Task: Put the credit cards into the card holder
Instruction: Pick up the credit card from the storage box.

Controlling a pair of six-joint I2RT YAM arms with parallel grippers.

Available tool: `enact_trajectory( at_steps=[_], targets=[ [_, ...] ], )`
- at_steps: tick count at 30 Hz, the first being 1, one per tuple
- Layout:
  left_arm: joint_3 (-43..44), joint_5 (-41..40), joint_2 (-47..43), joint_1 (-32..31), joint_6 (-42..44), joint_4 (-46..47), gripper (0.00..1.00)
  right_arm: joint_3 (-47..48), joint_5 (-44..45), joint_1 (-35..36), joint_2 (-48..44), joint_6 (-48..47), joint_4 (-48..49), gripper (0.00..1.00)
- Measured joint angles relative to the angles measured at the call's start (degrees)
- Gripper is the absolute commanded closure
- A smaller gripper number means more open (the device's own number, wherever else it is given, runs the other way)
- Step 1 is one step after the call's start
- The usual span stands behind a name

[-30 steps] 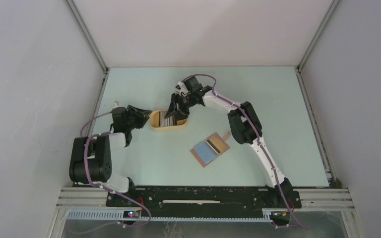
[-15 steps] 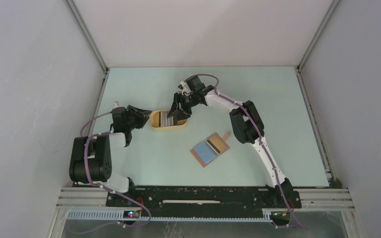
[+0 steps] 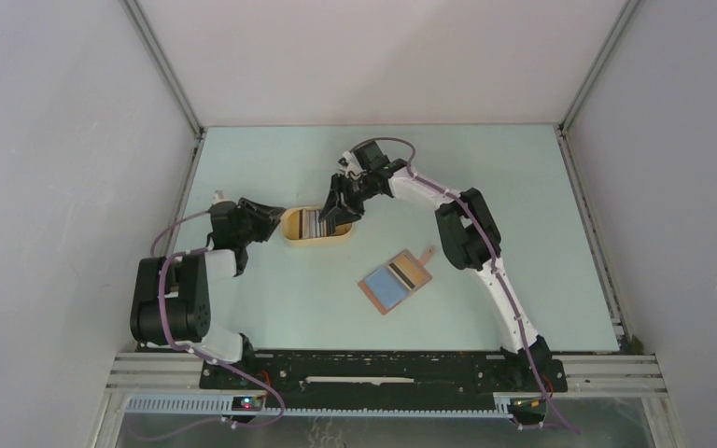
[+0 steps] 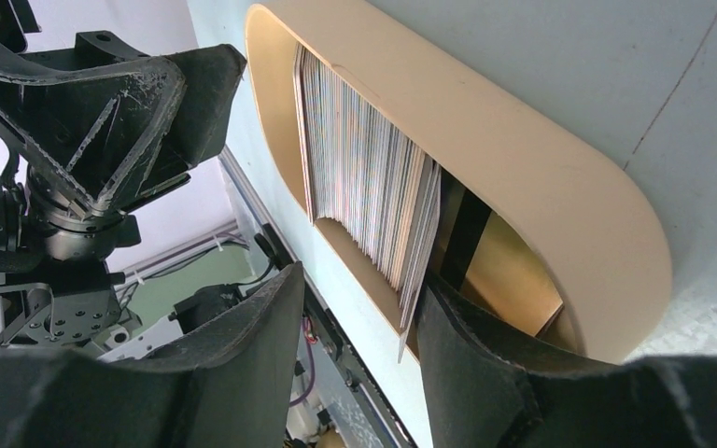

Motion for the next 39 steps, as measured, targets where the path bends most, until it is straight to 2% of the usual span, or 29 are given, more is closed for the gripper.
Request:
enact_trajectory(
  at_steps=[4, 13, 39],
  targets=[
    [0.02, 0.00, 0.02, 0.02, 0.00, 0.00, 0.56, -0.46, 0.35, -0.24, -0.33, -0.28, -0.20, 0.48],
    [0.02, 0.02, 0.07, 0.04, 0.00, 0.07, 0.56, -0.92, 1.09, -0.37, -0.39, -0.76, -0.68, 0.60],
    [0.02, 0.00, 0.33, 0.11, -0.02, 0.85, 0.56, -1.92, 2.32, -0.98, -0.46, -2.03, -1.22, 0.70]
  ],
)
